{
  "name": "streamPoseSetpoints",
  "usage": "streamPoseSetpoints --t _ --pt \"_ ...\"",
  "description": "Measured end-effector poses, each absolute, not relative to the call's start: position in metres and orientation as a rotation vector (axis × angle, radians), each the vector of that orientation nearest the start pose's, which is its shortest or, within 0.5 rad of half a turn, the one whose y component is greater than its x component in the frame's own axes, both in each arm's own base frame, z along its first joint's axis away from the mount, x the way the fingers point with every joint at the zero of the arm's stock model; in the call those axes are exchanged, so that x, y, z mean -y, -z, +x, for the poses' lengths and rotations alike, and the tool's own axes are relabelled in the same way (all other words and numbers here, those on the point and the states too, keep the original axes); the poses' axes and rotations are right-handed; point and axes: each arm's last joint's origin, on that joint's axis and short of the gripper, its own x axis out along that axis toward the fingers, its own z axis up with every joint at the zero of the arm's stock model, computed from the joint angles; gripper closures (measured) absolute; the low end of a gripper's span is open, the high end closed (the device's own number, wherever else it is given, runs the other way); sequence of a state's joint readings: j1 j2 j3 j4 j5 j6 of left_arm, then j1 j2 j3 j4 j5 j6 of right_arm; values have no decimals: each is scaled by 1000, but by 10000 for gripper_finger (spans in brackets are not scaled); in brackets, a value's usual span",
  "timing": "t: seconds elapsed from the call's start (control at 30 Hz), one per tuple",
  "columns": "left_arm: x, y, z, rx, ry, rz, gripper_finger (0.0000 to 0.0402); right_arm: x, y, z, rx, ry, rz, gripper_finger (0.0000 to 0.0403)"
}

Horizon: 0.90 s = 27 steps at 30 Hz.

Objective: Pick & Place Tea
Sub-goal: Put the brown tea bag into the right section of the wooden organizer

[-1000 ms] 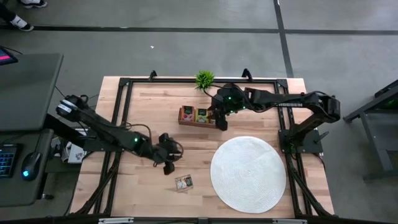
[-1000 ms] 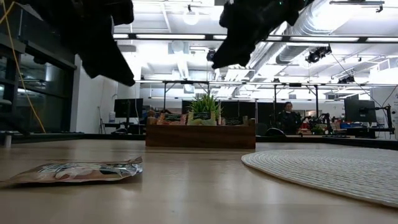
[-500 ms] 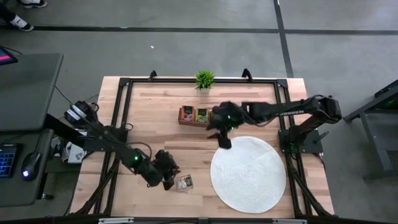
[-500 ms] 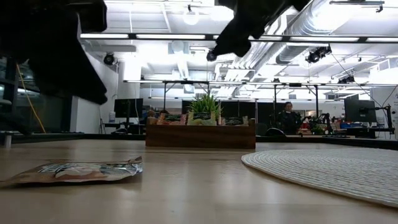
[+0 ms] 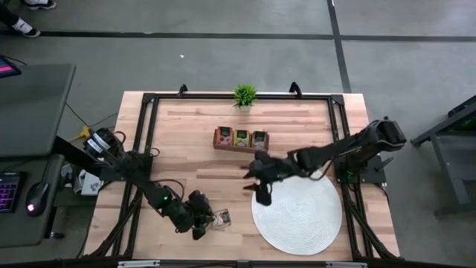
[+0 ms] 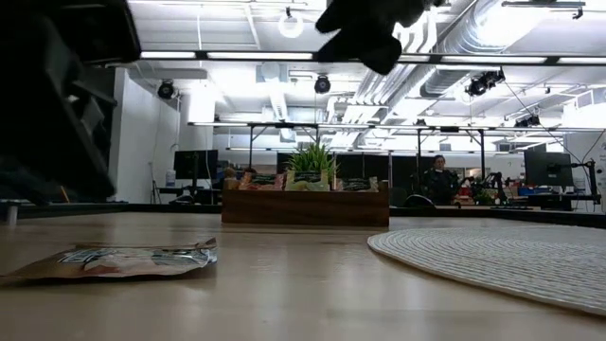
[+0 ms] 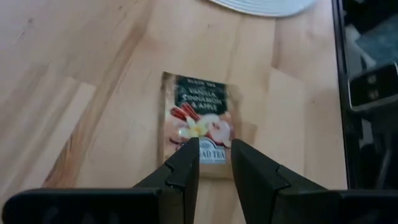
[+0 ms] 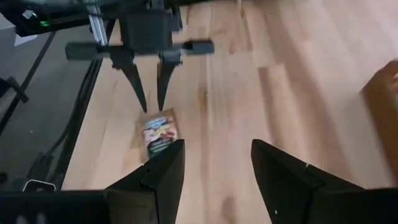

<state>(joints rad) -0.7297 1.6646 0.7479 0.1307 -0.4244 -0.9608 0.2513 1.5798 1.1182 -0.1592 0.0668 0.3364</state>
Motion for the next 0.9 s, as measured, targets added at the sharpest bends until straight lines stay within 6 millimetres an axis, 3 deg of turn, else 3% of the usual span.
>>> streamPoseSetpoints --t 0.33,0.6,0.9 --pt "200 -142 234 -719 5 -340 309 -126 -214 354 -660 -46 412 221" --pt "199 -141 234 -706 10 -260 309 -133 -211 353 -644 -3 437 221" --pt "203 -124 236 -763 43 -248 309 -132 -211 353 -636 30 456 221"
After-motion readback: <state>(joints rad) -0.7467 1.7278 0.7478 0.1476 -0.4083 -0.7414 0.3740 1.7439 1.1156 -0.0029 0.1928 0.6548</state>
